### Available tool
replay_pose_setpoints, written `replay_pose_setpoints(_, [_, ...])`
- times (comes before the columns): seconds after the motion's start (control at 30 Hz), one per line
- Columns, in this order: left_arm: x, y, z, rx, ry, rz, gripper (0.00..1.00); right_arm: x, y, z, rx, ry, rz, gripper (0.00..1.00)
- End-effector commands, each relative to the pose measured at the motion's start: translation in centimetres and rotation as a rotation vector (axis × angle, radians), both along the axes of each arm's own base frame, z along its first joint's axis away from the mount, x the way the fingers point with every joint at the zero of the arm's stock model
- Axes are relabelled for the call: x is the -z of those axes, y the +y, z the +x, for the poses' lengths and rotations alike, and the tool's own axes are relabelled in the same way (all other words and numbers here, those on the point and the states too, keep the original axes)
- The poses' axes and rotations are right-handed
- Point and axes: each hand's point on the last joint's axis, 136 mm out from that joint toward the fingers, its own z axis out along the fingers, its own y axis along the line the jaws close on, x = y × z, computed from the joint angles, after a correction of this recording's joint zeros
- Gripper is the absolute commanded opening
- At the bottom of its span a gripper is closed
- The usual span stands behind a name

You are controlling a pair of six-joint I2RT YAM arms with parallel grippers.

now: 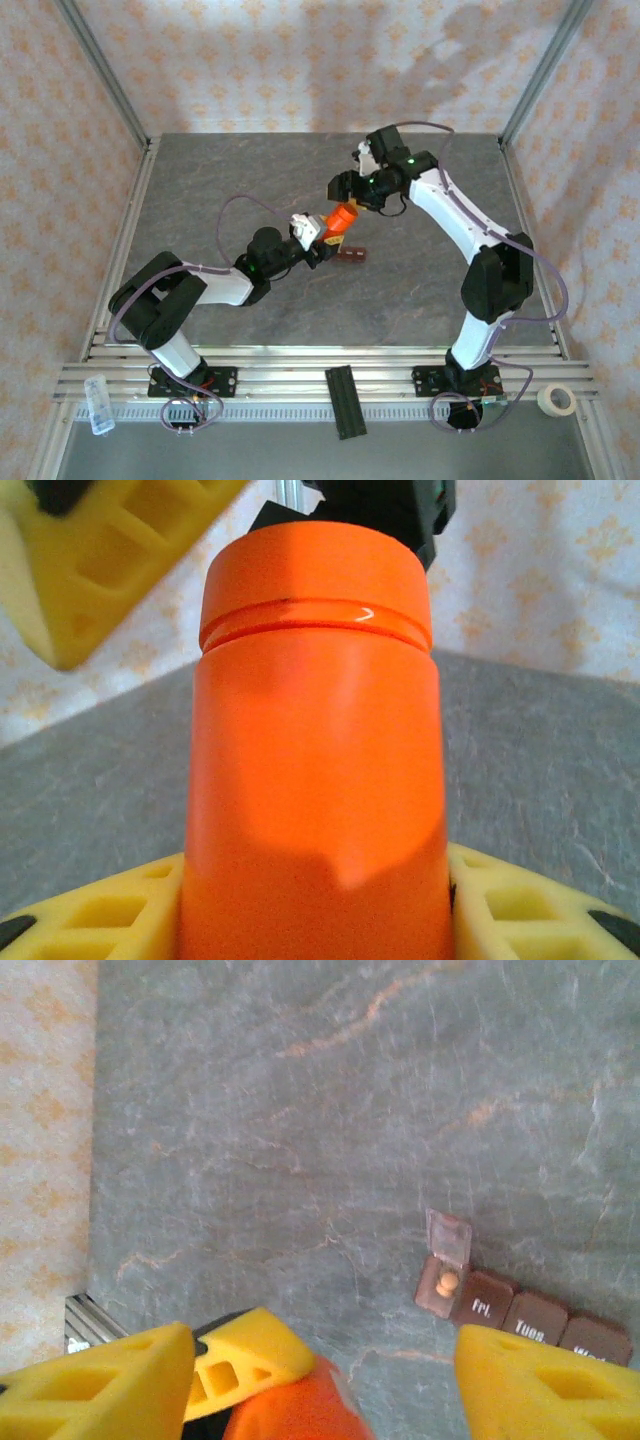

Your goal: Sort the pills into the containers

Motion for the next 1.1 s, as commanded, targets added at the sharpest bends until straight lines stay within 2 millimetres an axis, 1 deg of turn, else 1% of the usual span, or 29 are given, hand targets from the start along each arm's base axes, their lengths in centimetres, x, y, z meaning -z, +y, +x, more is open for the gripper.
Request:
replay_pose_setpoints(0.0, [-5.2, -0.3, -0.2, 0.017, -0.161, -0.083, 0.0, -3.9, -2.0, 1.0, 0.062, -0.072, 0.02, 0.73])
replay_pose_setpoints(0.07, [-5.1, -0.3, -0.2, 0.02, -0.159, -0.082, 0.0, -5.6, -2.9, 1.3, 0.08, -0.099, 0.047, 0.75])
replay_pose_setpoints(0.17, [-5.1, -0.4, -0.2, 0.024, -0.16, -0.083, 0.0, -7.4, -4.6, 1.6, 0.105, -0.148, 0.058, 0.76])
replay_pose_setpoints(0.27, [-5.3, -0.4, -0.1, 0.026, -0.163, -0.085, 0.0, -8.3, -6.3, 1.5, 0.128, -0.179, 0.05, 0.76])
replay_pose_setpoints(0.37, [-5.5, -0.3, -0.1, 0.034, -0.166, -0.09, 0.0, -8.7, -7.4, 1.3, 0.128, -0.218, 0.042, 0.76])
replay_pose_setpoints(0.57, [-6.0, 0.0, 0.2, 0.027, -0.172, -0.095, 0.0, -9.5, -8.0, 0.3, 0.093, -0.284, 0.016, 0.76])
replay_pose_setpoints(0.7, [-6.1, 0.1, 0.4, 0.024, -0.179, -0.103, 0.0, -9.7, -8.1, 0.0, 0.088, -0.3, 0.012, 0.76])
replay_pose_setpoints(0.87, [-6.0, 0.2, 0.4, 0.021, -0.182, -0.105, 0.0, -9.5, -8.1, -0.2, 0.08, -0.302, 0.01, 0.76])
replay_pose_setpoints(1.07, [-5.9, 0.1, 0.4, 0.03, -0.184, -0.102, 0.0, -9.8, -8.0, -0.6, 0.057, -0.312, 0.013, 0.77])
